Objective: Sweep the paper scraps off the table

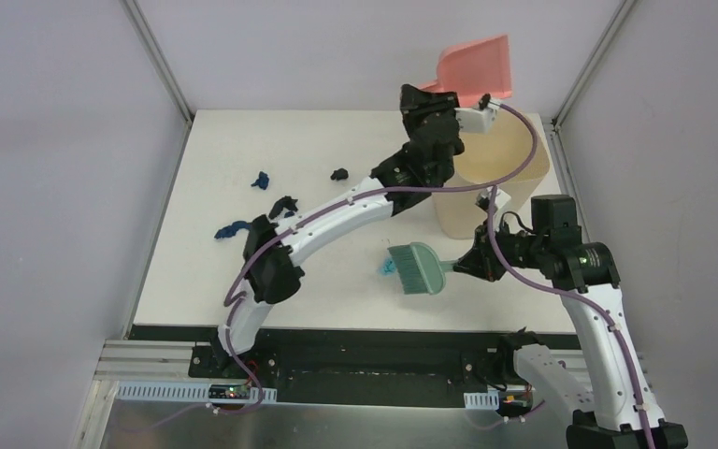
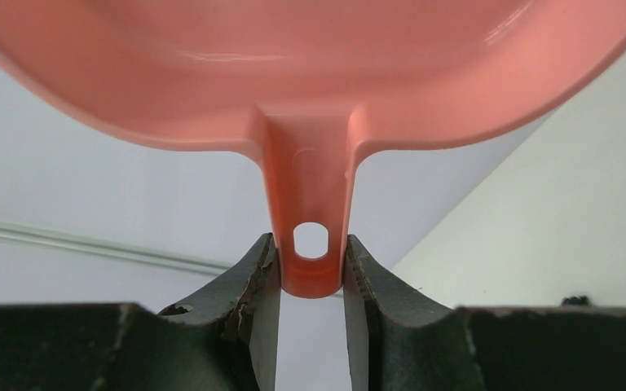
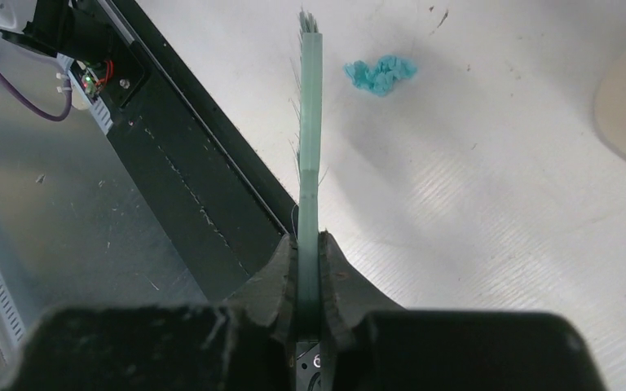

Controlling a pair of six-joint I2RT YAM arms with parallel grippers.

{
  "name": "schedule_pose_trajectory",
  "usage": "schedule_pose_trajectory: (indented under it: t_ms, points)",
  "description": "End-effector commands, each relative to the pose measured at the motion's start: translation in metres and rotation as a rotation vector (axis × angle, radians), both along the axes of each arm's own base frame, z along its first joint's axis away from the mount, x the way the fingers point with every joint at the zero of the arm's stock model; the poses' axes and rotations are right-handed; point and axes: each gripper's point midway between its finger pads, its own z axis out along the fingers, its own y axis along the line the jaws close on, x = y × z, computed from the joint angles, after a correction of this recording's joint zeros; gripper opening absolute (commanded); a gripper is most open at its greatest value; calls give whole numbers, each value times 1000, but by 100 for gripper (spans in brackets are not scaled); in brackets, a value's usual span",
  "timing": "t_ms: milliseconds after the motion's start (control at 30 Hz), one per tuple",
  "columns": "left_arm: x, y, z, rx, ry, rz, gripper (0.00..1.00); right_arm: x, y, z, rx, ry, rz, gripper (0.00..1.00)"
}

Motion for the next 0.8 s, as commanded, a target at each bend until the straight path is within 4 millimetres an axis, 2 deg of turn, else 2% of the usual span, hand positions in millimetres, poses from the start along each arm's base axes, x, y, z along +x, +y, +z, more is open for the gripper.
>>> schedule_pose_trajectory:
  t_ms: [0,100,200,367,433,500,633,767]
  points:
    - [-45,69,41,-333,123,19,0,9,4,26,34,-56,18,0]
    - [-73,102,4,-451,354,13,0,9,6,27,37,-46,39,0]
    - [-95,139,-43,-526,554,74,0,6,7,28,39,-24,61,0]
    - [-136,201,-123,-533,739,252,0,12,11,37,41,-5,72,0]
    - [-156,221,-152,-622,821,298,0,21,13,42,50,2,43,0]
    - [-174,239,-167,-717,879,318,0,34,14,46,51,5,17,0]
    - [-202,262,-190,-807,928,348,0,69,21,50,57,17,-47,0]
    - [-207,287,-200,-860,849,393,0,100,46,49,16,53,-28,0]
